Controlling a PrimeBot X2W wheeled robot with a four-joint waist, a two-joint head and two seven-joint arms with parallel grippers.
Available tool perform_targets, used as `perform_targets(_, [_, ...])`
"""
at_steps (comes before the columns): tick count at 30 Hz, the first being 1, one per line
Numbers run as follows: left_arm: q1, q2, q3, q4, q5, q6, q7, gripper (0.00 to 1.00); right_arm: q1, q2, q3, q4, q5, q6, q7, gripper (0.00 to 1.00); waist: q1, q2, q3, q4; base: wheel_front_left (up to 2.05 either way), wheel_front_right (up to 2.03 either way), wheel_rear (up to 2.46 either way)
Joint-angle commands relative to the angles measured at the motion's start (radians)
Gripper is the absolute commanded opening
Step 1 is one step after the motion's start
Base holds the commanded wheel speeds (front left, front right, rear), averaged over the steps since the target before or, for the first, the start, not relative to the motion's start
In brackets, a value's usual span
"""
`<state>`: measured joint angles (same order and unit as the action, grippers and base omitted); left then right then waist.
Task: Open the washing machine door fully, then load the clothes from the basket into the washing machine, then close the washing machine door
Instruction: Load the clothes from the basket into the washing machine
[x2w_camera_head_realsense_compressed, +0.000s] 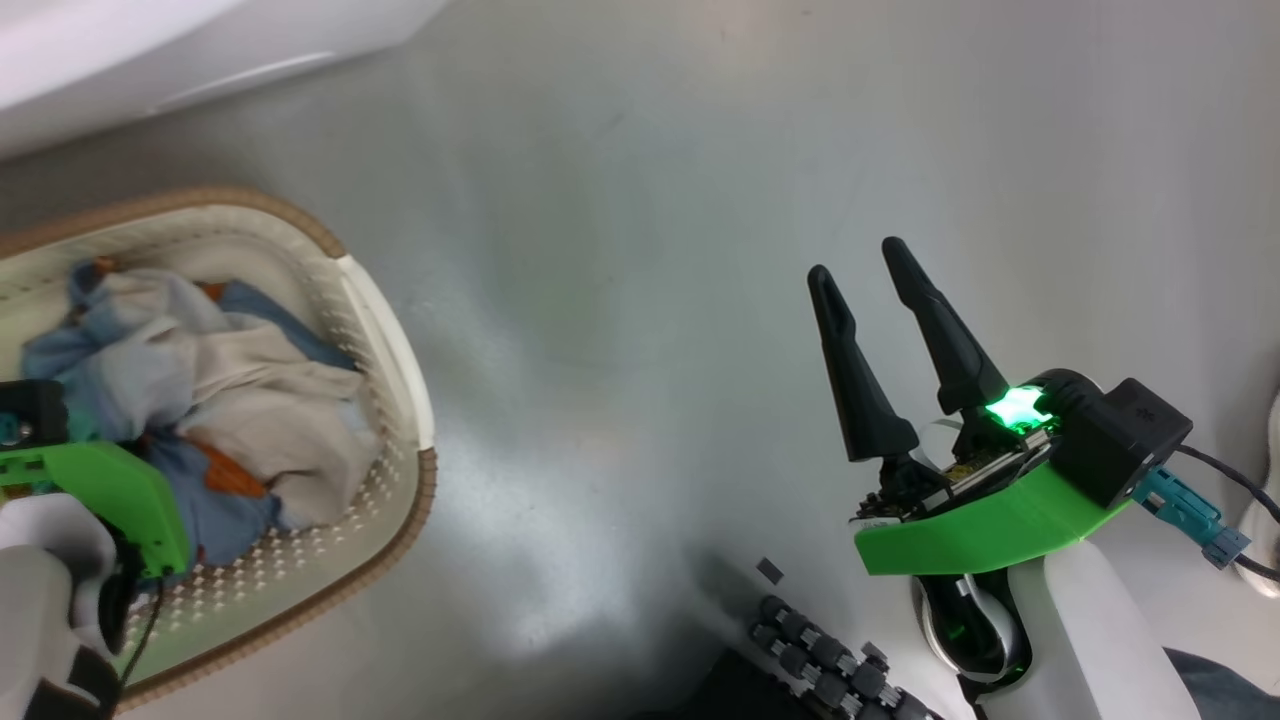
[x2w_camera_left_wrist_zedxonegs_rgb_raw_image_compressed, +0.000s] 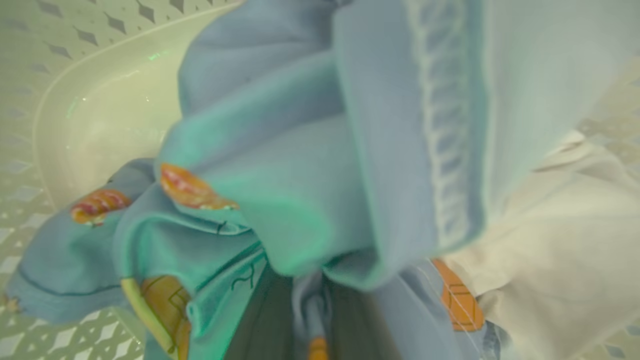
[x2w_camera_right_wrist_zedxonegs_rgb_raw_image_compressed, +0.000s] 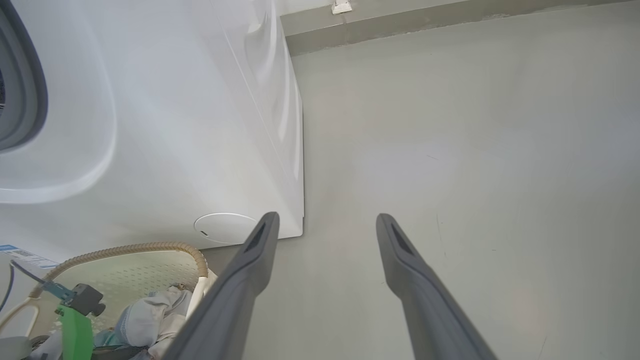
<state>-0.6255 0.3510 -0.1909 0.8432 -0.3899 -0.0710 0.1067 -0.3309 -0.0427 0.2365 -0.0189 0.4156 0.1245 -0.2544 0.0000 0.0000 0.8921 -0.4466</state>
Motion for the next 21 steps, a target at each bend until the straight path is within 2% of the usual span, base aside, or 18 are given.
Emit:
perform_targets(1, [0.023,0.014,0.020,-0.007,0.001,-0.002,-0.016,0.00,0.024,-0.008,0.008,-0.013,-0.007,0.006,-0.007,1.00,0.0000,0.0000,-0.031,0.029,0.00,0.00,0.00])
perform_targets(10, [0.125,-0.072,0.030,-0.037,-0.053,-0.011,-0.135,0.00,0.038,-0.008,-0.027,0.012,-0.042,0.006,-0.007,1.00,0.0000,0.0000,-0.161,0.109,0.00,0.00,0.00])
perform_targets(21, [0.269,-0.181,0.025,-0.118,-0.102,-0.007,-0.242,0.00,0.118,-0.008,-0.077,0.049,-0.113,0.006,-0.007,1.00,0.0000,0.0000,-0.374,0.224,0.00,0.00,0.00])
